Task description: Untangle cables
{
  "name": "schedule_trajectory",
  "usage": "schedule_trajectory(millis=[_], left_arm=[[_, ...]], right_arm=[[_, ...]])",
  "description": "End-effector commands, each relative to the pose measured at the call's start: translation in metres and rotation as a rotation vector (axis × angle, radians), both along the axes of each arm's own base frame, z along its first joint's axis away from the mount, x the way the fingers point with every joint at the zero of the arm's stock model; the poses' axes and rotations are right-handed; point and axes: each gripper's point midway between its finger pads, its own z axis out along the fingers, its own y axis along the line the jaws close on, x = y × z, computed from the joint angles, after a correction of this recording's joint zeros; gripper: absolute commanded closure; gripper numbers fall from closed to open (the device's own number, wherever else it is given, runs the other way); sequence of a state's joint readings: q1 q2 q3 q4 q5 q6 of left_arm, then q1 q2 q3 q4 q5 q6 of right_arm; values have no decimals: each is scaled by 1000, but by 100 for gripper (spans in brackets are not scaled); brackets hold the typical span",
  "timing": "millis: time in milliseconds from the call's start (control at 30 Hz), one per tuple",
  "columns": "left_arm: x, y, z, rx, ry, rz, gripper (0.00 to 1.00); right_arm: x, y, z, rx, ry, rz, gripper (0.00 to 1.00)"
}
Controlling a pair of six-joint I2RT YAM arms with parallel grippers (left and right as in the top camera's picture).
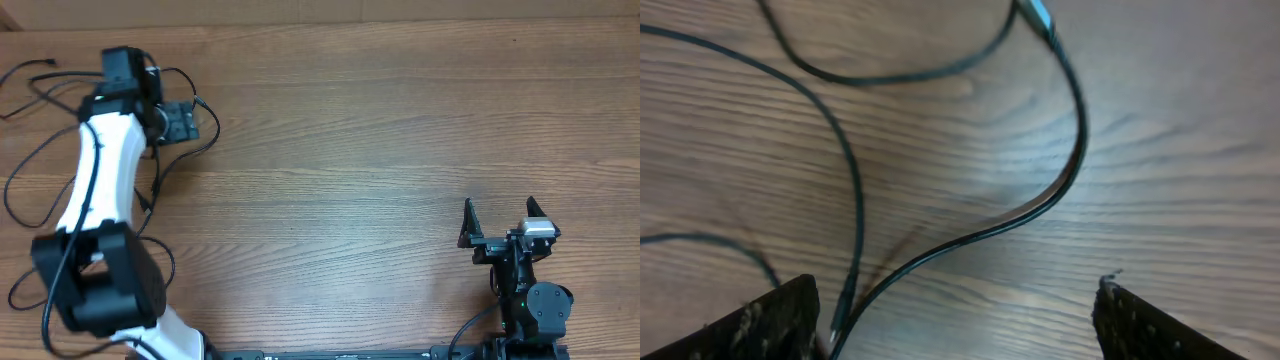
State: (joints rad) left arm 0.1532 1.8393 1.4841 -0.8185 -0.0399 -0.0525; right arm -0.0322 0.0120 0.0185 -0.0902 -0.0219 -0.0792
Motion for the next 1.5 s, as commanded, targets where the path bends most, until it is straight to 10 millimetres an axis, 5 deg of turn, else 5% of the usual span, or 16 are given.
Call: schedule_trajectory(millis=[0, 333, 467, 767, 833, 1467], left_arm=[[4, 0, -33, 79, 93, -99, 12], [4, -7, -88, 33, 190, -140, 23], [2, -8, -97, 16, 208, -143, 50], [-5, -8, -100, 13, 240, -141, 75], [-10, -8, -101, 14, 261, -141, 96], [-75, -7, -91, 22, 516, -175, 96]], right_arm=[[0, 0, -1, 3, -5, 1, 0], [0, 0, -1, 3, -5, 1, 0], [0, 0, -1, 3, -5, 1, 0], [0, 0, -1, 3, -5, 1, 0], [0, 0, -1, 3, -5, 1, 0], [0, 0, -1, 3, -5, 1, 0]])
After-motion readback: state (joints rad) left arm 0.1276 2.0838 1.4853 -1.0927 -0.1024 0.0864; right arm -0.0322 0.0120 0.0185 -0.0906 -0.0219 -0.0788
